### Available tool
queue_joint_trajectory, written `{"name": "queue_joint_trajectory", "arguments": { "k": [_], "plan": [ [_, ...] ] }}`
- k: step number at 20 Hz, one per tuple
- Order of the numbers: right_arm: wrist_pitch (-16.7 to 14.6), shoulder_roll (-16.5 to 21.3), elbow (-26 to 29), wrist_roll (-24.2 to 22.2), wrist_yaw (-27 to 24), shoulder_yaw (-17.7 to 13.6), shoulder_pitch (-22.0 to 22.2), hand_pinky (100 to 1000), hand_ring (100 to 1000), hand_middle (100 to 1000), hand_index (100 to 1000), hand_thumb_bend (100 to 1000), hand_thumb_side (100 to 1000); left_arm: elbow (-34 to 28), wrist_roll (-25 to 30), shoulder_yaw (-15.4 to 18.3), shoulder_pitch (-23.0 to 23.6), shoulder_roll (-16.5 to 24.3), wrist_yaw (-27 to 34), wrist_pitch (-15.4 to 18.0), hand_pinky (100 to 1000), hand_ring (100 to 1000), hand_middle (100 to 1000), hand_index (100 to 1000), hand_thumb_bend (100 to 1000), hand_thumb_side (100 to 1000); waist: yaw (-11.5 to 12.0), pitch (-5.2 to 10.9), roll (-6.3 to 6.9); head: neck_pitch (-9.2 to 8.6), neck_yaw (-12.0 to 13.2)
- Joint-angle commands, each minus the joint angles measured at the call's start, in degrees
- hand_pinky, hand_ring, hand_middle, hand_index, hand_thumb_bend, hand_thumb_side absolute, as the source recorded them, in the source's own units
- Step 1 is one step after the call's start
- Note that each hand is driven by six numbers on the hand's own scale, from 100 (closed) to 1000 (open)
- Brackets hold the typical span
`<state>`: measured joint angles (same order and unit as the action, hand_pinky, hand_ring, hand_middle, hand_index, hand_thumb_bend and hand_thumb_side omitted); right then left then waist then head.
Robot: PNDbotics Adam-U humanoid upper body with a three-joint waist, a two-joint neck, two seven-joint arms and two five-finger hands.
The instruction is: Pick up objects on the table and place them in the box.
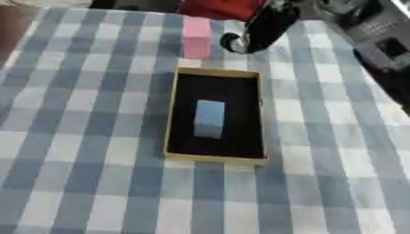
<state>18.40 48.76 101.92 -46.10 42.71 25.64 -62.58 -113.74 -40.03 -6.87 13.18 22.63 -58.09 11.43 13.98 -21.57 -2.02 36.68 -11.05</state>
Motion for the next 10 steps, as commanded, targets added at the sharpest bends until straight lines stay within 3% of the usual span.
{"name": "queue_joint_trajectory", "arguments": {
  "k": [1,6,10],
  "plan": [
    [-0.28,-2.00,-5.42,0.61,2.22,0.54,-2.45,906,867,821,1000,321,240,-0.85,-0.09,-0.07,0.14,0.01,-0.57,-0.13,672,643,508,663,100,499,0.05,0.67,0.35,-0.92,-0.61],
    [-1.71,-3.31,-8.94,2.30,2.89,1.07,-3.36,910,869,822,1000,315,265,-0.85,-0.10,-0.20,0.13,-0.18,-0.84,-0.28,672,643,508,663,100,495,0.01,0.52,0.41,-1.00,-0.63],
    [0.01,-7.27,-13.28,2.26,5.35,1.03,-5.76,909,866,821,1000,308,262,-0.85,0.27,-0.70,-0.41,-0.91,-1.59,-0.17,672,644,508,663,100,493,0.84,-0.99,0.55,-2.57,-0.87]
  ]
}}
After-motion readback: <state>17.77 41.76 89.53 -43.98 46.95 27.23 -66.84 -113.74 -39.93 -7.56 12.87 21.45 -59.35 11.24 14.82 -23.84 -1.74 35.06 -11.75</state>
